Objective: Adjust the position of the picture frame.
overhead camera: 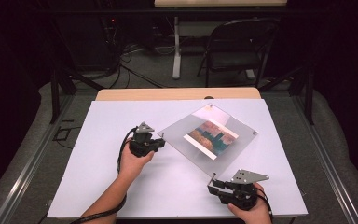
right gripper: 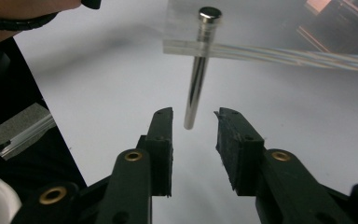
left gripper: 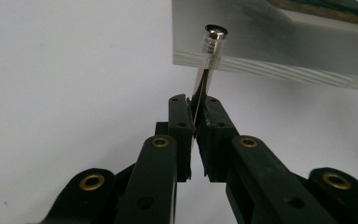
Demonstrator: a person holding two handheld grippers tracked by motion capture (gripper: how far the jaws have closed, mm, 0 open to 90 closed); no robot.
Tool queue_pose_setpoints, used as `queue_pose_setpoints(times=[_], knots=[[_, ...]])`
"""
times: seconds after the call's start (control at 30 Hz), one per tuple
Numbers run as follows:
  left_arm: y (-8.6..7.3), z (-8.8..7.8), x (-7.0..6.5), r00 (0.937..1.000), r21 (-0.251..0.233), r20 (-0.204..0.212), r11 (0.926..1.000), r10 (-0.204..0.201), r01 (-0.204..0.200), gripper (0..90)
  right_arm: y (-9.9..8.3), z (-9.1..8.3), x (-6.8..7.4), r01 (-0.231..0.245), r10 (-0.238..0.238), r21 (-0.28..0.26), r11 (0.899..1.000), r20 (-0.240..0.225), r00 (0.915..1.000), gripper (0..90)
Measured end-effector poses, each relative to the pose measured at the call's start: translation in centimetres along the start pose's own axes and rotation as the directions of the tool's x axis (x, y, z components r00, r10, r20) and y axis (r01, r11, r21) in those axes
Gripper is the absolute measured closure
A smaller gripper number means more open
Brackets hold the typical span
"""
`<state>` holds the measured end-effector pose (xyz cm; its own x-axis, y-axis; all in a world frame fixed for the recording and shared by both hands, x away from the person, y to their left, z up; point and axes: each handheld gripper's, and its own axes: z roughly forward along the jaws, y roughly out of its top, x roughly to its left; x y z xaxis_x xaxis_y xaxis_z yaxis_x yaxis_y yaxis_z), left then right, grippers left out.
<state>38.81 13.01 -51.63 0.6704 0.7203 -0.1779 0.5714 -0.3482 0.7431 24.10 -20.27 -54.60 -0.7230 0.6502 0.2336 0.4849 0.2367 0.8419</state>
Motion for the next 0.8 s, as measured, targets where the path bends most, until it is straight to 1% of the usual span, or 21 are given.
queue_pose_setpoints(times=[0.13,0.17,0.2,0.27,0.3,0.37,0.47,0.5,0.53,0.57,0.63,0.7,0.8], knots=[[-0.4,-0.1,-0.2,0.9999,-0.004,0.012,1.0000,0.005,-0.005,84.1,0.2,0.5,0.3,0.017,-0.017,-0.011,1.000,0.002,0.9999,75.0],[-0.6,-0.2,-0.3,0.9998,-0.005,0.018,0.9999,0.011,-0.011,84.1,0.2,0.5,0.2,0.020,-0.020,-0.010,1.000,0.006,0.9998,79.7],[-0.6,-0.2,-0.3,0.9998,-0.005,0.018,0.9999,0.011,-0.011,84.2,0.2,0.5,0.2,0.020,-0.020,-0.010,1.000,0.006,0.9998,79.7],[-0.8,-0.3,-0.5,0.9997,-0.012,0.022,0.9999,0.012,-0.011,84.3,0.3,0.3,0.1,0.012,-0.012,-0.016,1.000,0.007,0.9999,84.0],[-0.9,-0.4,-0.5,0.9995,-0.015,0.024,0.9997,0.018,-0.017,84.3,0.4,0.2,0.0,0.002,-0.002,-0.019,1.000,0.000,1.0000,84.5],[-1.0,-0.5,-0.6,0.9994,-0.023,0.030,0.9996,0.016,-0.015,84.4,0.3,0.1,-0.1,-0.016,0.016,-0.021,1.000,-0.011,0.9998,85.1],[-1.2,-0.7,-0.8,0.9993,-0.035,0.031,0.9992,0.019,-0.018,84.6,0.4,-0.2,-0.2,-0.032,0.032,-0.024,0.999,-0.022,0.9992,85.5],[-1.2,-0.9,-0.9,0.9991,-0.038,0.033,0.9989,0.027,-0.026,84.6,0.4,-0.2,-0.2,-0.038,0.038,-0.029,0.999,-0.024,0.9990,85.6],[-1.3,-1.0,-0.9,0.9991,-0.042,0.032,0.9988,0.028,-0.026,84.8,0.4,-0.4,-0.3,-0.038,0.037,-0.028,0.999,-0.023,0.9990,85.7],[-1.4,-1.2,-1.0,0.9989,-0.041,0.034,0.9987,0.033,-0.031,84.8,0.4,-0.5,-0.3,-0.041,0.040,-0.031,0.999,-0.025,0.9989,85.6],[-1.8,-1.7,-1.1,0.9987,-0.046,0.042,0.9986,0.029,-0.028,85.0,0.5,-0.6,-0.4,-0.048,0.047,-0.039,0.998,-0.027,0.9985,85.7],[-2.3,-2.3,-1.2,0.9983,-0.045,0.049,0.9985,0.033,-0.031,85.2,0.5,-0.8,-0.6,-0.057,0.056,-0.037,0.998,-0.025,0.9981,85.8],[-3.2,-3.3,-1.5,0.9978,-0.049,0.060,0.9985,0.027,-0.025,85.5,0.6,-1.0,-1.0,-0.068,0.067,-0.048,0.997,-0.015,0.9976,85.8]])
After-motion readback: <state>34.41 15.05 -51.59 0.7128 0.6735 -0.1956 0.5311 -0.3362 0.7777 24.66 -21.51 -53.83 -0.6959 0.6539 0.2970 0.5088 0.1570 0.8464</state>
